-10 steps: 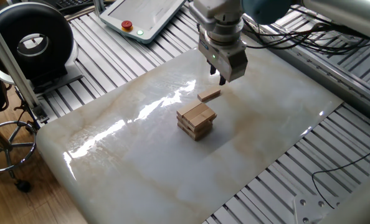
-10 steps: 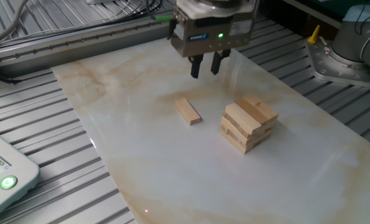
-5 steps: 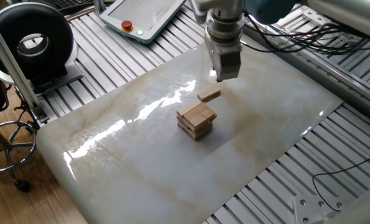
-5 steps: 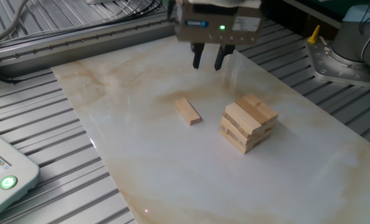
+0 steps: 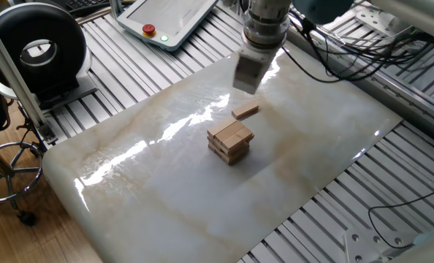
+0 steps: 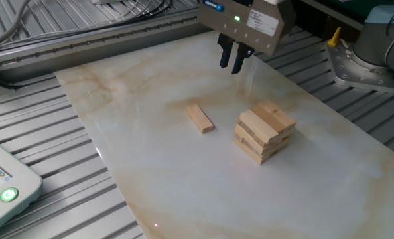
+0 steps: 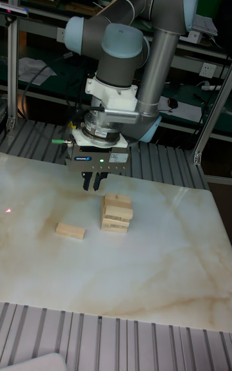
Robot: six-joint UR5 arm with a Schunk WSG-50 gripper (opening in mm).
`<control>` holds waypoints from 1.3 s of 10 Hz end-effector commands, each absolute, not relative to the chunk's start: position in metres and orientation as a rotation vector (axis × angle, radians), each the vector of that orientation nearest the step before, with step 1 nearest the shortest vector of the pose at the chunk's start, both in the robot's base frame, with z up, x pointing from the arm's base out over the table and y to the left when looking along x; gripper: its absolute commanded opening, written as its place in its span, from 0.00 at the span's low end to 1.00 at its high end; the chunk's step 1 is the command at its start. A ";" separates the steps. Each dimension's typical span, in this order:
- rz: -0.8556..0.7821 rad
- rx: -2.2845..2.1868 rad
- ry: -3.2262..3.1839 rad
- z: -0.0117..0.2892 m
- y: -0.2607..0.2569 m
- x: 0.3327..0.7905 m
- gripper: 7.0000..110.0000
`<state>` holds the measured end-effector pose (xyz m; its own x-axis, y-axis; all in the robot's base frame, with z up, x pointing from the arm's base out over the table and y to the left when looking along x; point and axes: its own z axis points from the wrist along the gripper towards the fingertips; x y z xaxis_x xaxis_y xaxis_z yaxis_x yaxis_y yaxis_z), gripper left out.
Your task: Play Jenga
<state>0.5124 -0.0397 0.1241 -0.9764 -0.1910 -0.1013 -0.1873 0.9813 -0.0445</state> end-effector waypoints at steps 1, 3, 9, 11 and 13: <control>-0.008 0.051 2.998 0.127 -0.036 0.521 0.15; -0.006 0.090 2.996 0.126 -0.036 0.523 0.15; -0.028 0.076 3.017 0.121 -0.039 0.524 0.15; -0.041 0.064 3.020 0.121 -0.041 0.523 0.15; -0.046 0.052 3.022 0.119 -0.044 0.523 0.15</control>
<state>0.5224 -0.0426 0.1194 -0.9923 0.0343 -0.1192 0.0385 0.9987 -0.0327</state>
